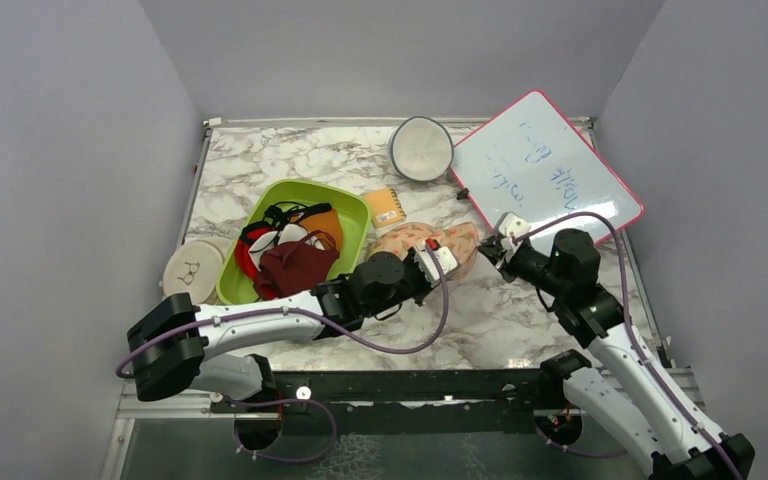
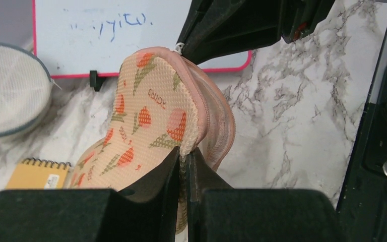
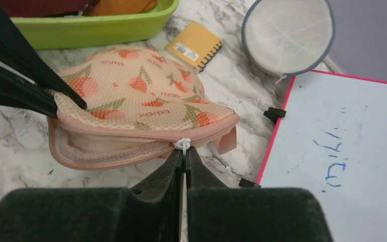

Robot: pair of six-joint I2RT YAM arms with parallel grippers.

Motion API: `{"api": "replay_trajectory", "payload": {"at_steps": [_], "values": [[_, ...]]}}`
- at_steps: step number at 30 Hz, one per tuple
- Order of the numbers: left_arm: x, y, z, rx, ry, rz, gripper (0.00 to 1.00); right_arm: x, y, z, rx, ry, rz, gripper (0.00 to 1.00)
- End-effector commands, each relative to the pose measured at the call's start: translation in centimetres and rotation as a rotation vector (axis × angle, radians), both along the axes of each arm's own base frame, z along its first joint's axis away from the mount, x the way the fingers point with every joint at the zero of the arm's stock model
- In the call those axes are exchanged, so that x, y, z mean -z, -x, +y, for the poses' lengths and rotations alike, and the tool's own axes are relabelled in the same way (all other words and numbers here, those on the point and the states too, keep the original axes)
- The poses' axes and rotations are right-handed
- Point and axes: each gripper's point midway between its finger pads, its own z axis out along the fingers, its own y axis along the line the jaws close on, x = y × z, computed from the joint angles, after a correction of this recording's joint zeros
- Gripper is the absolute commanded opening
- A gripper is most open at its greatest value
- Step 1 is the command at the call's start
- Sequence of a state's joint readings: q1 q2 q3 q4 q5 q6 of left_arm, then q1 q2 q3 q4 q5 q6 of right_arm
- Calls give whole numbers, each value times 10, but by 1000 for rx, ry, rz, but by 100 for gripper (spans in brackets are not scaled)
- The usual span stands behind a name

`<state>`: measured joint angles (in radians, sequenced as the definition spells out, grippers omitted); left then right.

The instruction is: Unzip the laundry bag and remove the bra

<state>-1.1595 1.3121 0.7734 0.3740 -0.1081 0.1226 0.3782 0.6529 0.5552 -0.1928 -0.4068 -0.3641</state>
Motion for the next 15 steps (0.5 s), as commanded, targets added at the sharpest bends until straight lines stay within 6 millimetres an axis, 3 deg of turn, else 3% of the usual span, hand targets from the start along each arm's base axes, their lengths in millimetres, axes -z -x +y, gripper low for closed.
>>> {"api": "replay_trajectory", "payload": {"at_steps": [1, 5, 10, 15], "values": [[5, 9, 7, -60, 66, 183, 0, 1, 13, 16, -149, 44, 11, 1], [14, 13, 8, -83, 48, 266, 1, 12, 13, 12, -136, 88, 53, 1], [19, 11, 12, -108, 11, 266, 5, 12, 25, 14, -186, 94, 50, 1], [15, 15, -3, -96, -49, 201, 23, 17, 31, 16, -209, 88, 70, 1]]}}
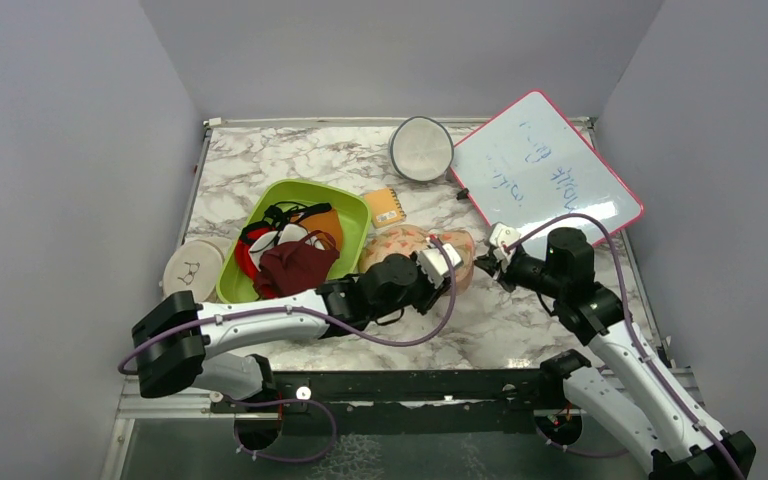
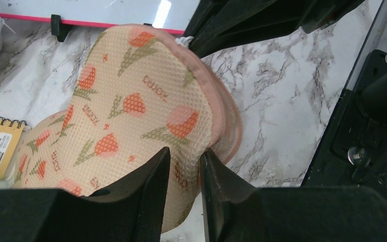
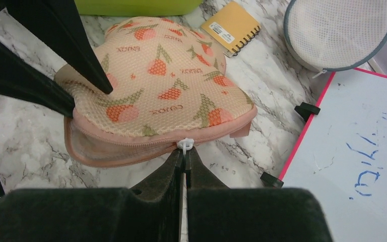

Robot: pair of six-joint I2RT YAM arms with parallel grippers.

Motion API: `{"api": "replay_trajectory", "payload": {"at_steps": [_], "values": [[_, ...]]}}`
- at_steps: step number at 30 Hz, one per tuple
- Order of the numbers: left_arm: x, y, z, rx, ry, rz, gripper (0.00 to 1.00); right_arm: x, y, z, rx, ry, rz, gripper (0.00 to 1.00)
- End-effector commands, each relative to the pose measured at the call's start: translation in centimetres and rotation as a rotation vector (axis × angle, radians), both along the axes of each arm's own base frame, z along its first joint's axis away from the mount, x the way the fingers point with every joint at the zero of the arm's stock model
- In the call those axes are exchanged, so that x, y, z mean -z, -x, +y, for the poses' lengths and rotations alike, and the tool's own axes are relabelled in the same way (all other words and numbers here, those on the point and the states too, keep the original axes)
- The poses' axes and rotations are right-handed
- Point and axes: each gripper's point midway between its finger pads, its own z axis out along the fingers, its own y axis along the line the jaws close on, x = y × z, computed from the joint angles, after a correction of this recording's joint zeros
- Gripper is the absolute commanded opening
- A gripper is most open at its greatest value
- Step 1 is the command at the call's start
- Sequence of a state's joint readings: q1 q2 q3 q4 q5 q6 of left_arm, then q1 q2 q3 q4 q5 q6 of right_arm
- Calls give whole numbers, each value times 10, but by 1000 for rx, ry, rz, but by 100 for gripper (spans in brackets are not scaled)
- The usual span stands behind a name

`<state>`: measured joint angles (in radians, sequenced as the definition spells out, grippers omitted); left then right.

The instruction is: Unzip the laundry bag and remove the bra

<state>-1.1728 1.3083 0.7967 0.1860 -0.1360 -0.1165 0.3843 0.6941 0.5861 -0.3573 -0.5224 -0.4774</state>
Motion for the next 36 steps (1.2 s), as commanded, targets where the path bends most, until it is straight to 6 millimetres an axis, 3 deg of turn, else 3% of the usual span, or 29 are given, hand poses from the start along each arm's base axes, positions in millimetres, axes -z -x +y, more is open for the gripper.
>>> {"api": "replay_trajectory", "payload": {"at_steps": [1, 5, 12, 17, 24, 36], "values": [[-17, 0, -17, -22, -27, -68, 24, -12, 9, 7, -64, -18, -16, 1], [-27, -3, -28, -86, -34, -133, 32, -13, 11, 8, -73, -21, -15, 1], [-37, -18, -29, -212, -36, -204, 39, -15, 14, 9, -79, -35, -22, 1], [-41, -26, -27, -260, -34, -232, 27, -17, 14, 9, -79, -36, -25, 1], [-37, -19, -31, -203, -36, -219, 0, -15, 8, 9, -45, -50, 17, 1], [-21, 24, -9, 64, -22, -257, 0, 14, -19, 5, 38, 39, 134, 1]]}}
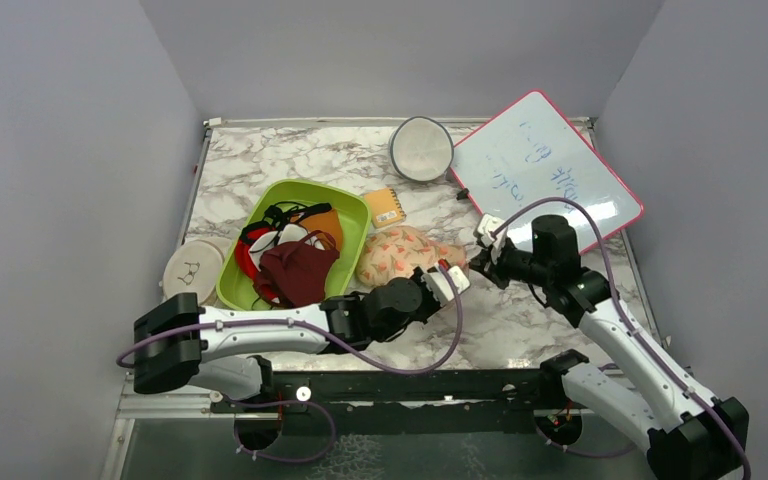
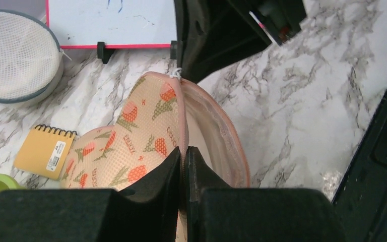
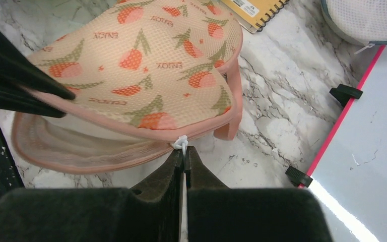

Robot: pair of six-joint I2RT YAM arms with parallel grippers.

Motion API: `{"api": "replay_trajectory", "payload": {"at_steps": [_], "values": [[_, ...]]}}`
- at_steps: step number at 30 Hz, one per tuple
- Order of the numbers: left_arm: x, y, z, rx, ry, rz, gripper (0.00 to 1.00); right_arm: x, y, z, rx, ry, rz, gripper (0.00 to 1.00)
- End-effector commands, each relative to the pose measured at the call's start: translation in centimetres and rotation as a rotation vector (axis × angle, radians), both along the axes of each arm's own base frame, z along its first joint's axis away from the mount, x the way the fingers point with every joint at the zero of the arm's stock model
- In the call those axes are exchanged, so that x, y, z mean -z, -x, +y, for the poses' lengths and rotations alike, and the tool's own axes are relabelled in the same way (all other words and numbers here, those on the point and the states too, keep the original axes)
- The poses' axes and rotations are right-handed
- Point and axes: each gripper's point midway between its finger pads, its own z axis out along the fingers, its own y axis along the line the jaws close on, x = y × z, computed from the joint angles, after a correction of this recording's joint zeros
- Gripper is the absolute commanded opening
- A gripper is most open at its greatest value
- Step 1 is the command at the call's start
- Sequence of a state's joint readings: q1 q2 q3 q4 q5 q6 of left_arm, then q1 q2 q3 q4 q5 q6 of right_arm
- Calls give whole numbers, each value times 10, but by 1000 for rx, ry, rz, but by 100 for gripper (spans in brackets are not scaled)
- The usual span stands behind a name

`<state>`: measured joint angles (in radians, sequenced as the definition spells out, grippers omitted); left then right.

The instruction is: Unzip the laundry bag and remove the bra

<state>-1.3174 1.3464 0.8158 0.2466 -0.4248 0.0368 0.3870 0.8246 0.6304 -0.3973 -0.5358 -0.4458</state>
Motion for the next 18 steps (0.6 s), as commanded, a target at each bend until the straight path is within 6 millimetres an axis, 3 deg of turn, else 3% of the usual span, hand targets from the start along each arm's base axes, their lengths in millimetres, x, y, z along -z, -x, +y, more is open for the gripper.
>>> {"api": "replay_trajectory", "payload": {"at_steps": [1, 10, 18], "values": [[-6, 24, -1, 170, 29, -34, 0, -5, -16, 0, 32, 19, 1, 1], [32, 39, 3, 246, -4, -10, 0, 24, -37, 8, -30, 104, 19, 1], [59, 48, 5, 242, -33, 46, 0, 33, -46, 32, -132, 29, 0, 1]]}}
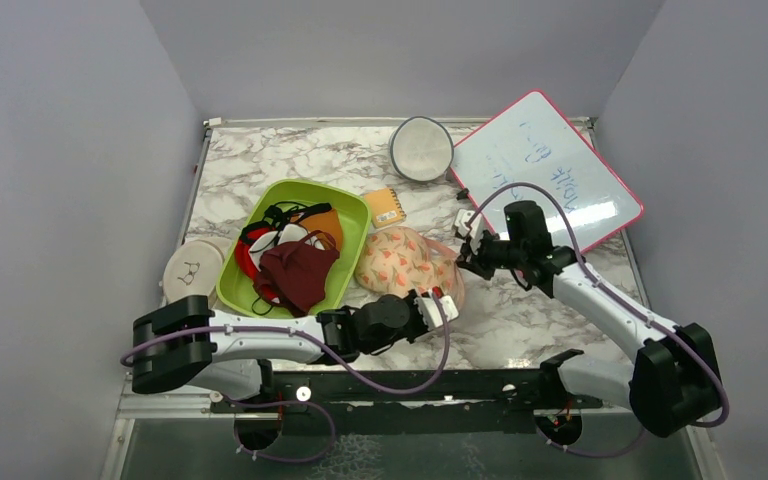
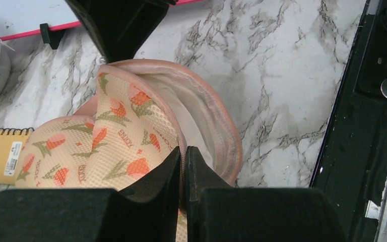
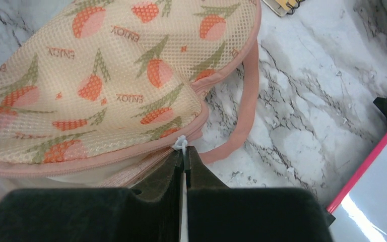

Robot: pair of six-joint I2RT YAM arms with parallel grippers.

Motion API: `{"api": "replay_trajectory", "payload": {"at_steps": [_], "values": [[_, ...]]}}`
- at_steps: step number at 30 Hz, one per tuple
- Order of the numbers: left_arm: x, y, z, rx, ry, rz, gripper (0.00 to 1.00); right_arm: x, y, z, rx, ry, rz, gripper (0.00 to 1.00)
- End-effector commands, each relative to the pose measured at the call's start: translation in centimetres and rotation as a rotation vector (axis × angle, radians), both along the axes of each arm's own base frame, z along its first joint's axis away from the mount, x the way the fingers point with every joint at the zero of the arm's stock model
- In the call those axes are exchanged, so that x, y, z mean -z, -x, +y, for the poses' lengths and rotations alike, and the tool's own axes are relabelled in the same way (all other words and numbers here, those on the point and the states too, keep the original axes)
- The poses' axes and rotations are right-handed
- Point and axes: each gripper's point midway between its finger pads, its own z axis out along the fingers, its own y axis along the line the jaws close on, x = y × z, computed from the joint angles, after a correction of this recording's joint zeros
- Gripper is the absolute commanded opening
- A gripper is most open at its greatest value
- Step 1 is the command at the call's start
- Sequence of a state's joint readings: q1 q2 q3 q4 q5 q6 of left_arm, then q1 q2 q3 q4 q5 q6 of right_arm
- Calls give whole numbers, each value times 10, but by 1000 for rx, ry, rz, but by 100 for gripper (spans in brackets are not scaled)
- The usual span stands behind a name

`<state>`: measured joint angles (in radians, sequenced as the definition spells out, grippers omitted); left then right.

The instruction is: Unzip the laundry bag and remove the bra

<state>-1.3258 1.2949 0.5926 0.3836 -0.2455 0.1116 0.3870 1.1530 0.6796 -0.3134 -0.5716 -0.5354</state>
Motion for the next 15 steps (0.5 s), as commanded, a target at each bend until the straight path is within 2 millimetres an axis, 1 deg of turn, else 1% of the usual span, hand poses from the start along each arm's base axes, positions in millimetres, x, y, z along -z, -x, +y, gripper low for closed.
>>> {"api": "replay_trajectory", "payload": {"at_steps": [1, 2, 4, 6, 7, 8, 10, 13, 15], "values": [[9, 17, -12, 43, 21, 57, 0, -20, -13, 18, -61, -79, -108, 1], [11, 20, -13, 43, 23, 73, 0, -20, -9, 19, -70, -88, -97, 1], [18, 26, -14, 32, 25, 105, 0, -29, 3, 20, -78, -120, -116, 1], [24, 25, -12, -7, 30, 132, 1, -40, 16, 22, -82, -169, -120, 1], [26, 22, -11, -39, 33, 141, 3, -45, 22, 23, -82, -198, -118, 1], [25, 21, -11, -60, 43, 153, 9, -50, 28, 24, -85, -225, -112, 1], [20, 22, -12, -84, 77, 183, 25, -55, 40, 24, -97, -262, -106, 1], [5, 25, -14, -113, 150, 233, 42, -56, 47, 22, -87, -280, -102, 1], [-6, 24, -15, -142, 190, 258, 53, -60, 49, 24, -99, -292, -106, 1]]}}
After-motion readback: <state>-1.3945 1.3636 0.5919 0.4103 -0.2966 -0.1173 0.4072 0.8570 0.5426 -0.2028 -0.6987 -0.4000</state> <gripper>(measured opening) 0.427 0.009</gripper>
